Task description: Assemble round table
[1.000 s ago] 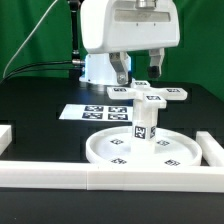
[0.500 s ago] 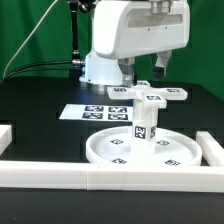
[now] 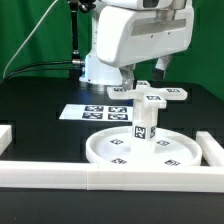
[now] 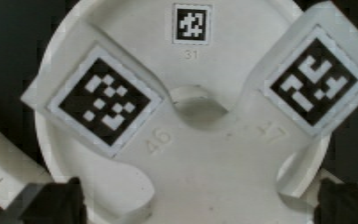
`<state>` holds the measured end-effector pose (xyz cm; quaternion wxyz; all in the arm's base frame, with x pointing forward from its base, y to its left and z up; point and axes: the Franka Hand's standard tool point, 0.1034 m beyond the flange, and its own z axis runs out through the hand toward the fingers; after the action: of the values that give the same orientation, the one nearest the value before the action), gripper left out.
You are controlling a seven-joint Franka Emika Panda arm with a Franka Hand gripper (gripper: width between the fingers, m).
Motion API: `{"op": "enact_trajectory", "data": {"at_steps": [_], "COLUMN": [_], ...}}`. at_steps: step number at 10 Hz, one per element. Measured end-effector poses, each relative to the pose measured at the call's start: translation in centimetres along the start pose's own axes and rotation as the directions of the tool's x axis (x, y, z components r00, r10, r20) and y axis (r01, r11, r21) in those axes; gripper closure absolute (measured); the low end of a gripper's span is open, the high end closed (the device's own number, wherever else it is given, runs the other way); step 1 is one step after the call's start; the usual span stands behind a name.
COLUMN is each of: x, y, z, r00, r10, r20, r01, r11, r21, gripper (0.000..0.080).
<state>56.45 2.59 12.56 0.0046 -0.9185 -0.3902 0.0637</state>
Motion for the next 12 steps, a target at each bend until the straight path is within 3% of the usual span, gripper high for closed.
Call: {"op": "enact_trajectory", "data": {"at_steps": [7, 12], "x": [0.1, 0.7], "y": [0.4, -0.4], "z": [0.9, 1.6], "r00": [1.0, 1.0], "r10": [0.007, 0.009], "r20": [0.004, 0.008], "r01": [-0.007, -0.009], "r11": [1.0, 1.0], "r21": [0.003, 0.01], "gripper": [0.0151, 0.0151]}}
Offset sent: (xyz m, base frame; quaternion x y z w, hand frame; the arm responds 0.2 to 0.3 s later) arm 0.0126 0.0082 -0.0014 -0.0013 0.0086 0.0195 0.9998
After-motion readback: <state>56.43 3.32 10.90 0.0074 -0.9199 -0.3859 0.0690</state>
